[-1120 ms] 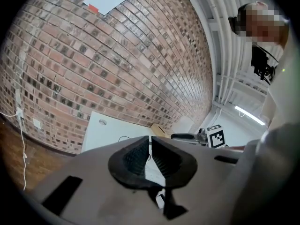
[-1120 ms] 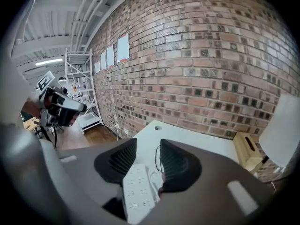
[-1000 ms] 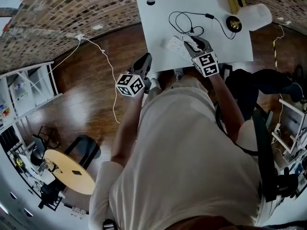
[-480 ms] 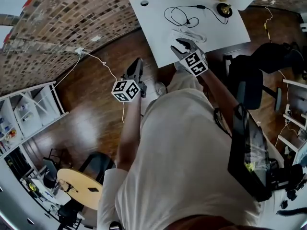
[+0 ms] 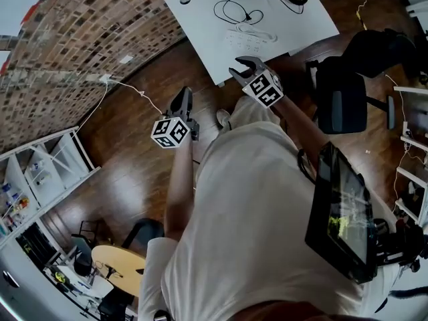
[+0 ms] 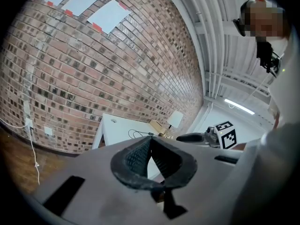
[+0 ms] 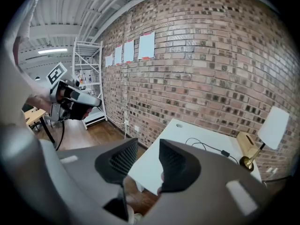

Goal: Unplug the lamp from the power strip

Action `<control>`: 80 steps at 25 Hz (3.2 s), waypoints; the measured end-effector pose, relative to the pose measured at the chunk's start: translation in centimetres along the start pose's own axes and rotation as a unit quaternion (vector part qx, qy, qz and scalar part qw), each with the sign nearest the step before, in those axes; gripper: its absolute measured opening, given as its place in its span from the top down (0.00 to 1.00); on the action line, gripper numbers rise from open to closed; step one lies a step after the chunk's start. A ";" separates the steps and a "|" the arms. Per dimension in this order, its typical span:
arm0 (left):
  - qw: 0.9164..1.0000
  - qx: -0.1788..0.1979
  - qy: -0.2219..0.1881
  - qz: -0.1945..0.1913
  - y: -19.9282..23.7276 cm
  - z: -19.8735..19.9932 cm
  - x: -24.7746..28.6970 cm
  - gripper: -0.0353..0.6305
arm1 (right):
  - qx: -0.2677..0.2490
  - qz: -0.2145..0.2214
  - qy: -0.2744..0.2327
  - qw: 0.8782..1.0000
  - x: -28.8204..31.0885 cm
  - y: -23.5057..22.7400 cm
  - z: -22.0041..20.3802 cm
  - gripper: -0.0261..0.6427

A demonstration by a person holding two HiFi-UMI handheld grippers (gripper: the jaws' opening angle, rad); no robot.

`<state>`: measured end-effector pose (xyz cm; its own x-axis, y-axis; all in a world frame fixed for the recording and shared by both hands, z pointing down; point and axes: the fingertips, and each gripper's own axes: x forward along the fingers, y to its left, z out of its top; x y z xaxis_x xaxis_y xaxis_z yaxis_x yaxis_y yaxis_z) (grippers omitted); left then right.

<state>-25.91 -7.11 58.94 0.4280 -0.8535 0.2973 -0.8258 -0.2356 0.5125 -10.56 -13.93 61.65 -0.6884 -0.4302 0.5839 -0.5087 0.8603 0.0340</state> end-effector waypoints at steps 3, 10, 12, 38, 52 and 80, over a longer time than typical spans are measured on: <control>1.000 -0.002 -0.003 0.004 -0.4 -0.4 -0.6 0.94 | -0.003 0.007 -0.001 1.000 -1.1 0.6 -0.2 0.75; 1.000 0.005 -0.003 0.016 -2.9 -1.6 -1.4 0.94 | -0.025 0.014 0.007 1.000 -4.1 0.6 -1.1 0.75; 1.000 0.005 0.000 0.022 -4.0 -2.2 -1.6 0.94 | -0.029 0.017 0.005 0.999 -5.4 0.7 -1.1 0.75; 0.998 -0.015 0.041 0.041 -24.1 -19.4 -9.7 0.94 | 0.092 -0.023 0.011 0.995 -27.4 1.3 -18.8 0.78; 0.998 -0.032 0.032 0.044 -24.4 -22.2 -14.4 0.94 | 0.111 0.001 0.019 0.994 -28.3 8.4 -19.6 0.80; 0.998 0.012 0.065 -0.005 -10.8 -14.7 -21.2 0.94 | 0.063 -0.030 0.021 0.997 -19.6 19.8 -7.9 0.81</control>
<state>-20.72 20.38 58.94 0.4788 -0.7840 0.3951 -0.8293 -0.2564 0.4964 -3.03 13.74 57.31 -0.6342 -0.4658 0.6172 -0.6114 0.7907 -0.0315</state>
